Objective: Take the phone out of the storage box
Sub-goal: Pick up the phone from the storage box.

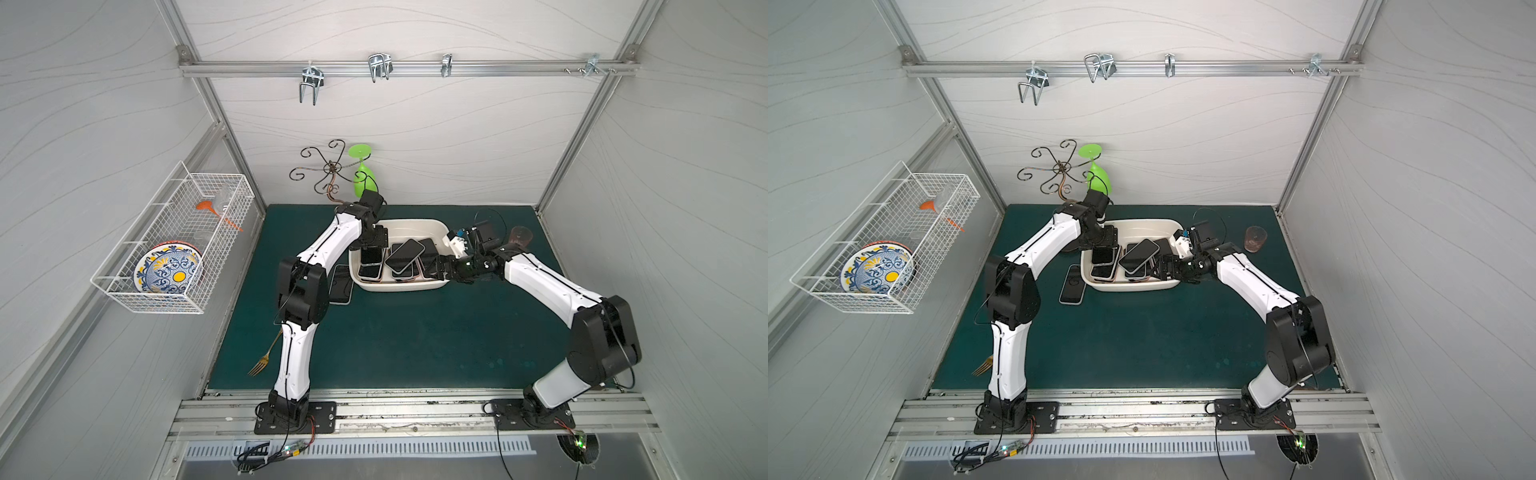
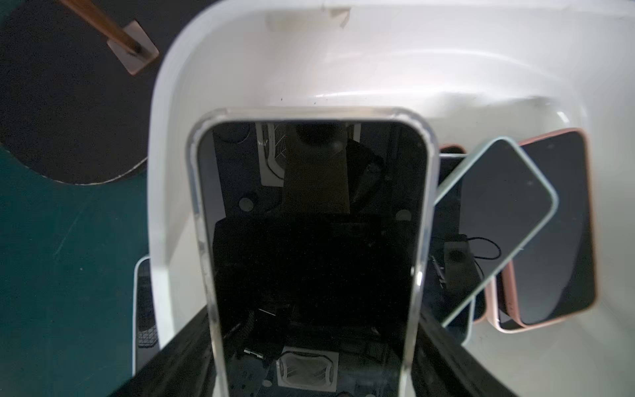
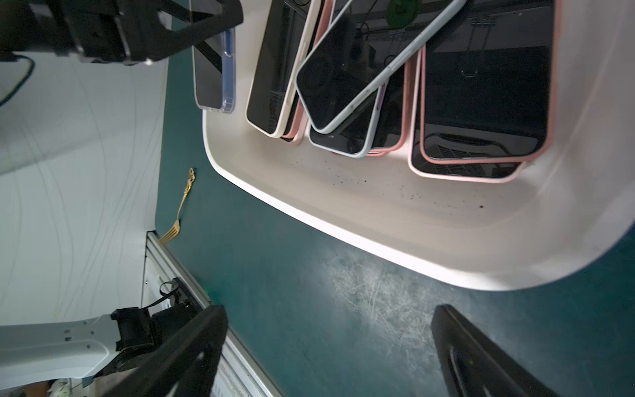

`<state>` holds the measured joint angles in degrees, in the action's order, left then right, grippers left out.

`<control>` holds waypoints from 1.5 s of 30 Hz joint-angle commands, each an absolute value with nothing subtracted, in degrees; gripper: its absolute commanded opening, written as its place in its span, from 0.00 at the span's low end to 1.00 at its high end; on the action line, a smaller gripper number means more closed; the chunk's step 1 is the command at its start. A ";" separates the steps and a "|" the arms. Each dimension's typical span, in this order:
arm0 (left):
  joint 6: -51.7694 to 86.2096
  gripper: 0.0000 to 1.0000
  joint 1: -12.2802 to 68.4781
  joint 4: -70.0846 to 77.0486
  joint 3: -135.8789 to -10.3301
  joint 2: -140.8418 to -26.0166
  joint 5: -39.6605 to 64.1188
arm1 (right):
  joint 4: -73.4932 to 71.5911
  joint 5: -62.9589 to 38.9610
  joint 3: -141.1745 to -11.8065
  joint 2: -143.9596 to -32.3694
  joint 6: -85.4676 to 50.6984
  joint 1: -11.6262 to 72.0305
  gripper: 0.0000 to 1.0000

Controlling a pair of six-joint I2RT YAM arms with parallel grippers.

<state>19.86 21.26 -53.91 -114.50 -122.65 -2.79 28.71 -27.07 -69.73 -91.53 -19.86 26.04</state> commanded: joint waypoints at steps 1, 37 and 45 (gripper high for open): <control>19.29 0.20 21.00 -54.40 -117.64 -118.52 -0.60 | 23.47 -32.21 -73.23 -94.01 -21.47 27.45 0.99; 26.54 0.16 23.20 -49.55 -99.40 -100.24 11.70 | -7.82 -43.13 -85.16 -114.08 -44.04 37.49 0.76; 25.63 0.16 23.12 -51.49 -100.41 -100.53 12.65 | -10.91 -44.00 -83.71 -112.76 -43.67 36.83 0.64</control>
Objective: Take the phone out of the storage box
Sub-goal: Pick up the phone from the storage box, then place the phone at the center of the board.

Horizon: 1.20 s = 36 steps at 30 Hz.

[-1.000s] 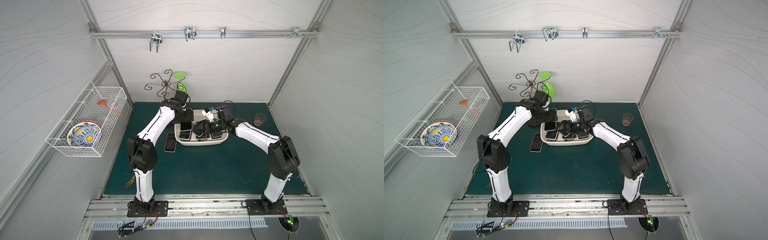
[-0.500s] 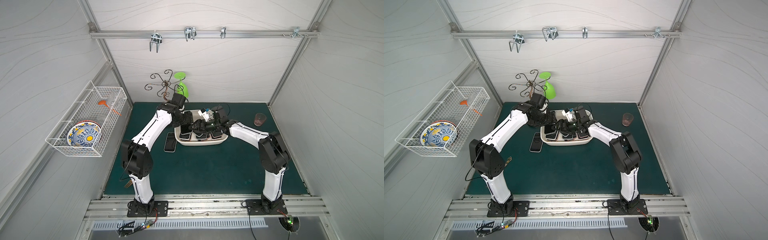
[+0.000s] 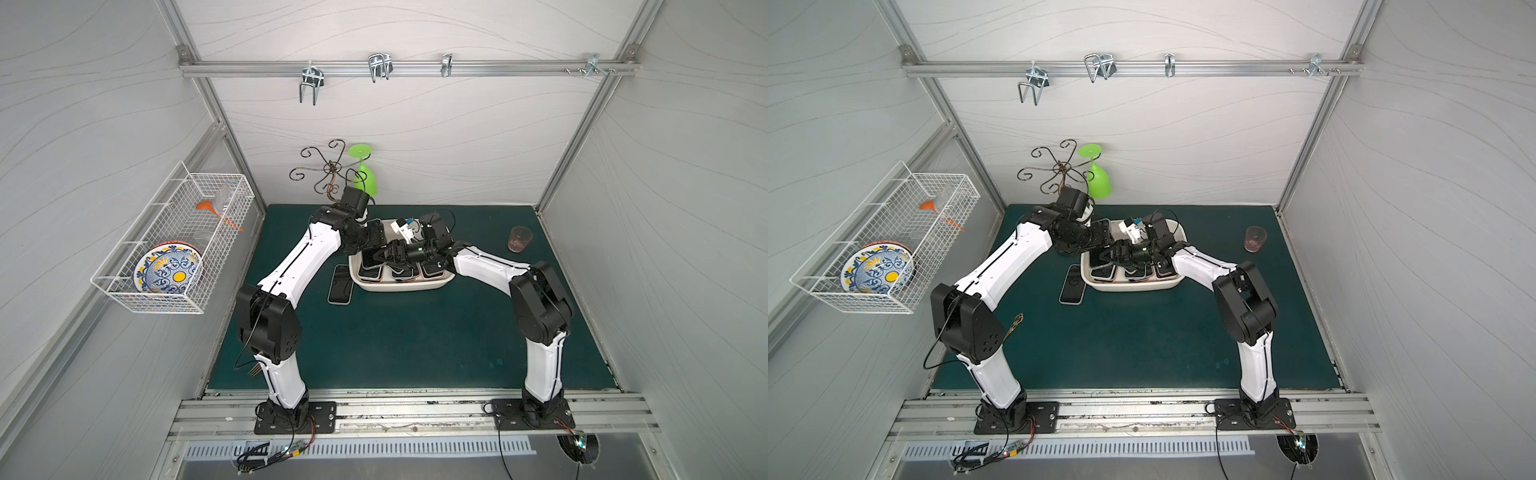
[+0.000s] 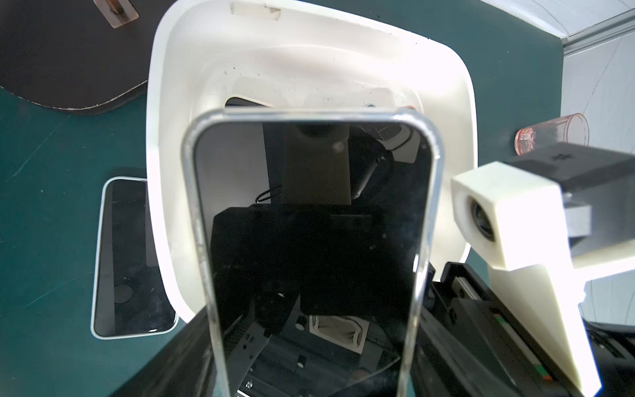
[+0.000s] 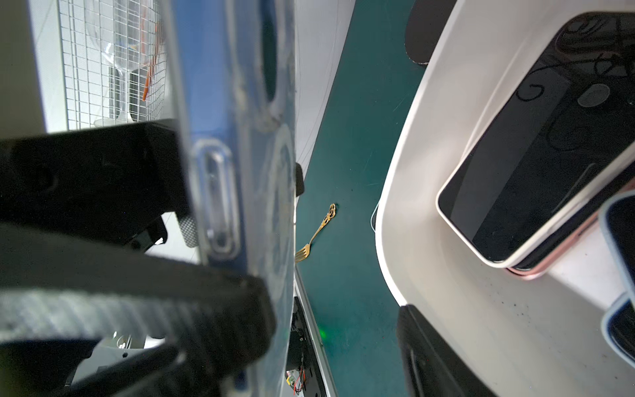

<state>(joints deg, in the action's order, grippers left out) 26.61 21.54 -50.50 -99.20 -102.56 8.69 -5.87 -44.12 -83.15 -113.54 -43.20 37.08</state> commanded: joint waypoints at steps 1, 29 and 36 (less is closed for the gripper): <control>25.49 0.16 23.12 -51.77 -100.46 -100.72 12.69 | -11.05 -44.25 -83.89 -112.76 -43.52 36.89 0.59; 28.67 1.00 12.78 -51.32 -107.32 -94.09 19.06 | -4.55 -47.26 -68.60 -95.36 -40.39 34.41 0.00; 27.16 1.00 11.70 -48.52 -99.63 -90.32 19.96 | 25.40 -46.37 -65.26 -79.02 -26.15 18.92 0.00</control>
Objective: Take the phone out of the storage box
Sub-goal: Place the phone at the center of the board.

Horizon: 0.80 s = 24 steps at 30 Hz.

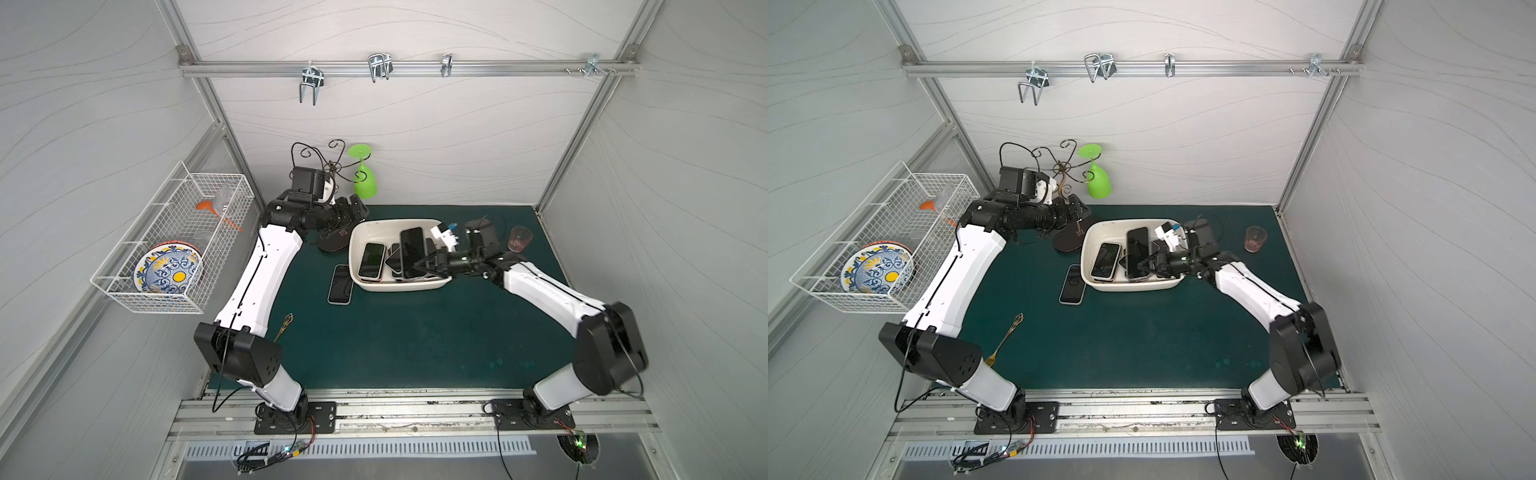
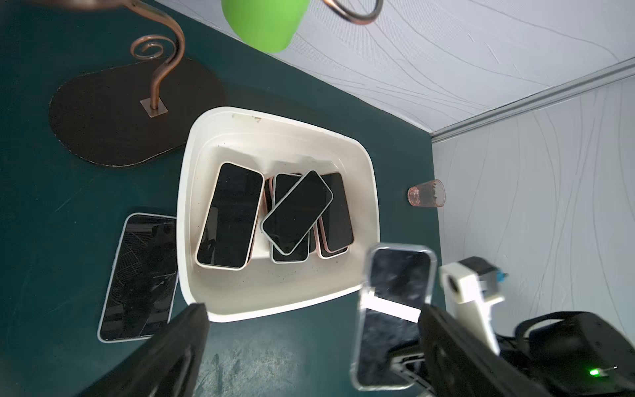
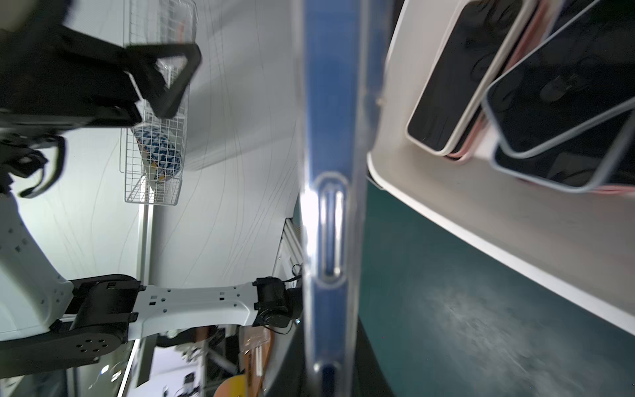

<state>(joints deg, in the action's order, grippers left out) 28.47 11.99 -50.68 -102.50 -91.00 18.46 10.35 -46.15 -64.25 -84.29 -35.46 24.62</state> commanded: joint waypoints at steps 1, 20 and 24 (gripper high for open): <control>27.16 1.00 11.72 -47.70 -98.05 -90.04 20.27 | 29.91 -45.41 -65.47 -77.66 -23.13 15.92 0.00; 23.07 1.00 8.95 -47.50 -89.92 -88.42 21.01 | 35.08 -39.48 -63.32 -96.00 -5.46 1.58 0.00; 23.03 1.00 8.47 -46.70 -88.68 -88.23 21.48 | 34.88 -40.84 -66.40 -101.52 -4.27 1.58 0.00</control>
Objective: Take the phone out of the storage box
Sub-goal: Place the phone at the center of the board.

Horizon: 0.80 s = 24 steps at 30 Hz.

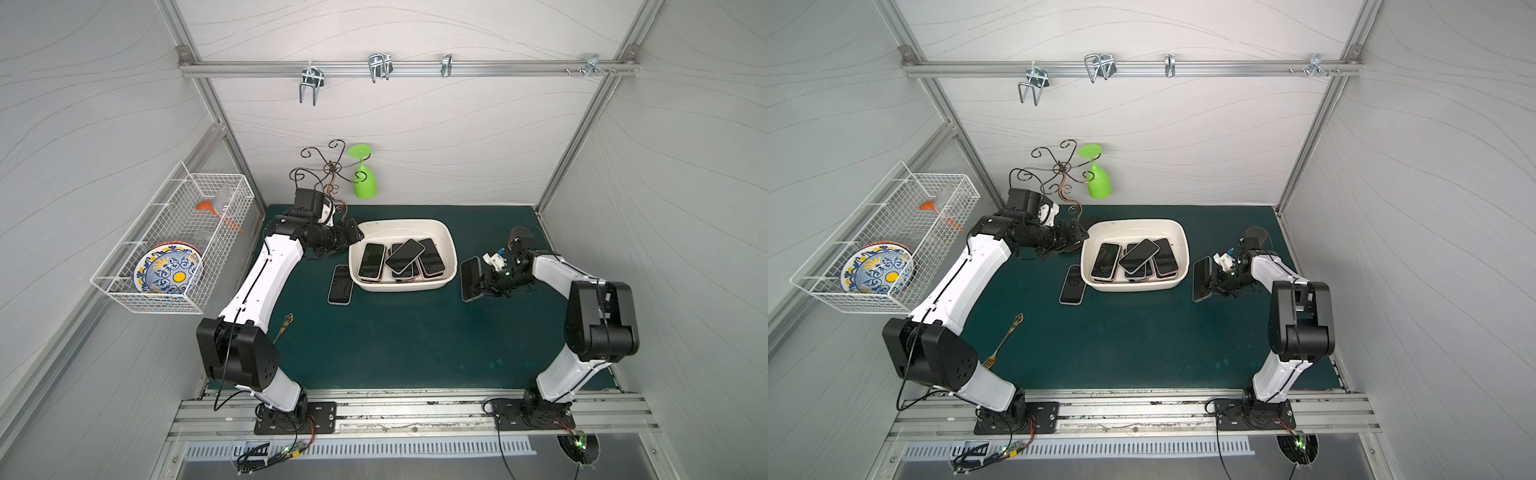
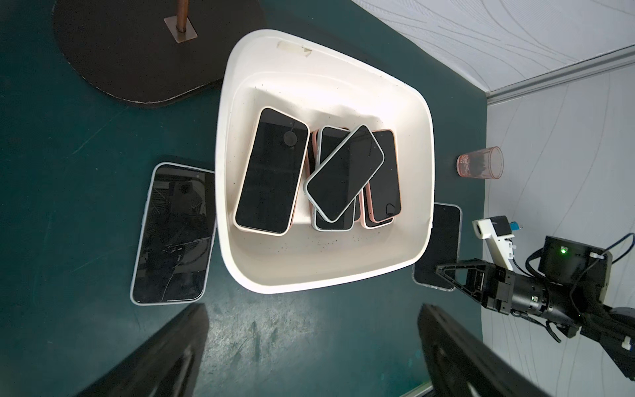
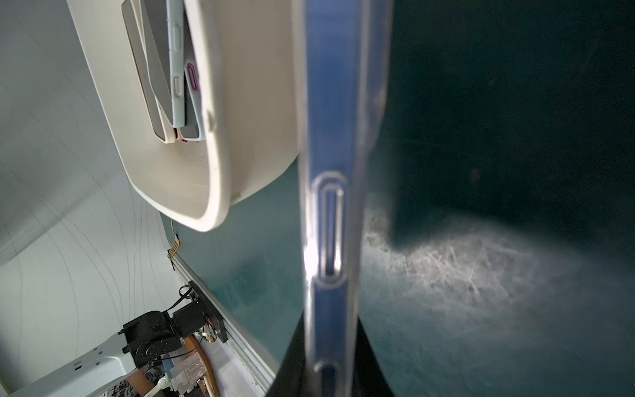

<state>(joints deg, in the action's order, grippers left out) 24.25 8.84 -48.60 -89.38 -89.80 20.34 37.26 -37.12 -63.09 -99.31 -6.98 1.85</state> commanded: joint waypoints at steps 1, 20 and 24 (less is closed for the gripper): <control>22.94 1.00 8.44 -46.77 -88.56 -88.31 21.53 | 35.43 -40.90 -67.36 -103.05 -4.00 1.65 0.00; 22.22 0.98 8.26 -45.59 -85.14 -90.00 21.01 | 35.46 -44.16 -80.40 -121.37 -2.64 0.55 0.00; 22.06 0.98 8.29 -45.34 -83.95 -89.89 20.74 | 36.15 -43.89 -80.78 -122.23 -2.40 -0.39 0.00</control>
